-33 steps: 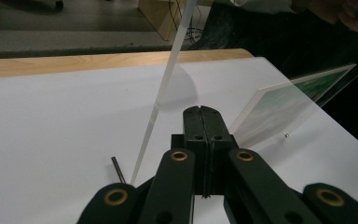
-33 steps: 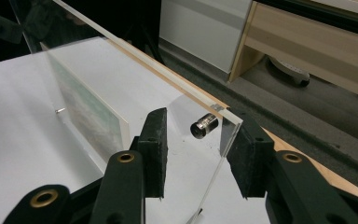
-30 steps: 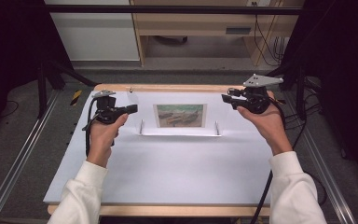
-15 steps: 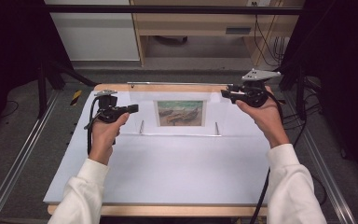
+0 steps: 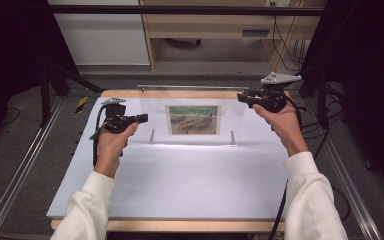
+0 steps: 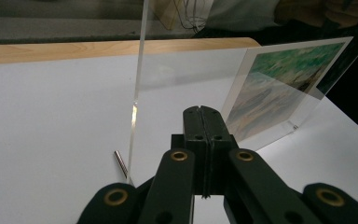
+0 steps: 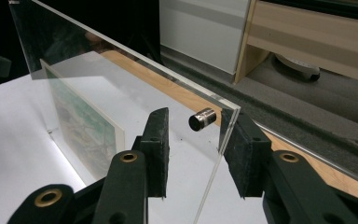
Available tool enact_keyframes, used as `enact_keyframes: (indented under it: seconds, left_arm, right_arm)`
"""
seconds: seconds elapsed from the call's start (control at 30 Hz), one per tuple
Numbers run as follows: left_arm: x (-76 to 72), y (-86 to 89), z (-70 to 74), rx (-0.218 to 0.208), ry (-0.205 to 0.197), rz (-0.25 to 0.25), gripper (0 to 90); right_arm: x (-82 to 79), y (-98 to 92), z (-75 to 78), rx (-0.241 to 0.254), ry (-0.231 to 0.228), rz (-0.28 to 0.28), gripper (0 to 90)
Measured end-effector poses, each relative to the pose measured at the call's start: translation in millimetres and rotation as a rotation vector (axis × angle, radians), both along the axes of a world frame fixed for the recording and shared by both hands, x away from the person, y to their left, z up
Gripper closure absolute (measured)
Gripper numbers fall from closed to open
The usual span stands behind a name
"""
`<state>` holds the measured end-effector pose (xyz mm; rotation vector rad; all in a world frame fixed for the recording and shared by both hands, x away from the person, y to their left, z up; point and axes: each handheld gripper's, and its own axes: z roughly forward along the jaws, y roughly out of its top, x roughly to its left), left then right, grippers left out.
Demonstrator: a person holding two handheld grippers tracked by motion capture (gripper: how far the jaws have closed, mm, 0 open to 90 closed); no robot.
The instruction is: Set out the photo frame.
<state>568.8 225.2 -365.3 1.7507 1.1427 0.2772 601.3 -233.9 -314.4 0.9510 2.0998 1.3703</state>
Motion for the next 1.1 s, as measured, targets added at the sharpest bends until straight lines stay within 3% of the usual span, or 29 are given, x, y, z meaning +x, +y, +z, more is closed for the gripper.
enact_keyframes:
  seconds: [0.2, 0.3, 0.4, 0.5, 0.6, 0.7, 0.83, 0.9, 1.0, 1.1]
  left_arm:
    - [-4.3, 2.1, 0.0, 0.010, -0.007, -0.001, 89.6]
    - [-8.4, 1.1, 1.5, 0.019, -0.016, -0.005, 89.6]
    - [-14.7, 1.6, 3.2, 0.042, -0.038, -0.005, 89.6]
    - [-24.9, 3.4, 2.4, 0.082, -0.065, -0.004, 89.6]
    - [-35.0, 7.6, -2.3, 0.099, -0.082, -0.009, 89.3]
    - [-48.5, 15.5, -12.5, 0.111, -0.116, 0.006, 78.6]
    - [-62.4, 25.5, -32.5, 0.129, -0.141, 0.025, 53.0]
    - [-68.6, 30.5, -43.8, 0.152, -0.155, 0.036, 39.1]
    - [-77.2, 40.1, -61.0, 0.147, -0.160, 0.051, 25.0]
    - [-86.5, 49.2, -75.8, 0.174, -0.173, 0.098, 14.8]
  right_arm:
    - [1.1, 1.9, 1.9, -0.003, 0.001, -0.012, 60.0]
    - [-1.2, 0.8, 3.7, 0.002, -0.009, -0.038, 51.3]
    - [-8.9, -2.3, 5.3, -0.008, -0.038, -0.096, 37.1]
    - [-23.5, -6.0, 2.8, -0.025, -0.079, -0.149, 28.4]
    - [-39.5, -9.9, -2.3, -0.052, -0.089, -0.181, 20.2]
    - [-58.3, -13.4, -9.7, -0.081, -0.081, -0.197, 17.7]
    - [-83.7, -17.9, -28.6, -0.091, -0.073, -0.224, 14.5]
    - [-93.4, -19.2, -40.0, -0.090, -0.056, -0.235, 11.9]
    - [-110.9, -20.6, -61.0, -0.063, -0.036, -0.260, 12.3]
    - [-124.8, -21.7, -79.2, -0.046, -0.029, -0.283, 11.7]
